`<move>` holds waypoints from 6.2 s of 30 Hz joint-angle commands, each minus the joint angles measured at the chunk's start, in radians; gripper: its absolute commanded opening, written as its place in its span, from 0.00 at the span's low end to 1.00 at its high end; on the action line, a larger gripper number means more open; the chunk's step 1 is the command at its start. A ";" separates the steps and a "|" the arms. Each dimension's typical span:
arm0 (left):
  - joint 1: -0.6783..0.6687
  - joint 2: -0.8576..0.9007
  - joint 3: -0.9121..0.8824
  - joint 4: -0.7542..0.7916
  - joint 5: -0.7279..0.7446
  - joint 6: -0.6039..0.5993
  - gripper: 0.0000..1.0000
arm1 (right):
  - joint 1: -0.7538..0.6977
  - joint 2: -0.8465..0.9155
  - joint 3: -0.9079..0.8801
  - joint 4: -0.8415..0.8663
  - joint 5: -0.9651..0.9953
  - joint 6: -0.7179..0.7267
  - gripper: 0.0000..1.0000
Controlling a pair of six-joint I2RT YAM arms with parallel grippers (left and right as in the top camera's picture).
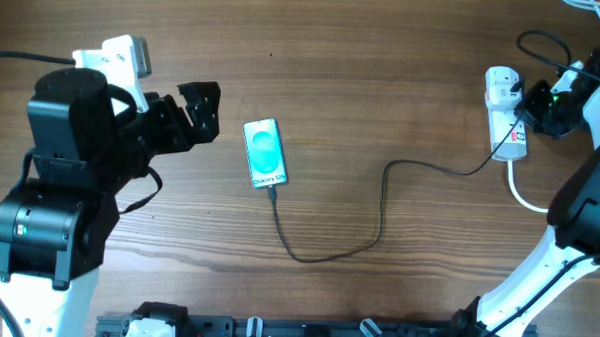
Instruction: Plug charger to phone and switch on socket
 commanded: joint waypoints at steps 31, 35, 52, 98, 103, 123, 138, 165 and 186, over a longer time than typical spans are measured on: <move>0.006 0.001 0.002 0.002 -0.009 0.002 1.00 | 0.064 -1.309 0.145 -0.855 -0.196 -0.356 1.00; 0.006 0.001 0.002 0.002 -0.009 0.002 1.00 | 0.064 -1.308 0.145 -0.855 -0.177 -0.360 1.00; 0.006 0.001 0.002 0.002 -0.009 0.002 1.00 | 0.389 -1.519 -0.372 -0.156 0.001 -0.409 1.00; 0.005 0.001 0.002 0.002 -0.009 0.002 1.00 | 0.395 -2.168 -1.609 0.781 0.002 -0.307 1.00; 0.009 -0.033 -0.010 0.001 -0.010 0.002 1.00 | 0.395 -2.168 -1.609 0.781 0.003 -0.307 1.00; 0.074 -1.006 -1.368 1.003 -0.006 0.068 1.00 | 0.395 -2.168 -1.609 0.781 0.002 -0.307 1.00; 0.073 -1.064 -1.436 0.882 0.002 0.108 1.00 | 0.395 -2.168 -1.609 0.781 0.003 -0.307 0.99; 0.073 -1.064 -1.436 0.882 0.002 0.108 1.00 | 0.395 -2.168 -1.609 0.781 0.003 -0.307 1.00; 0.073 -1.062 -1.436 0.882 0.002 0.108 1.00 | 0.395 -2.168 -1.609 0.781 0.003 -0.307 1.00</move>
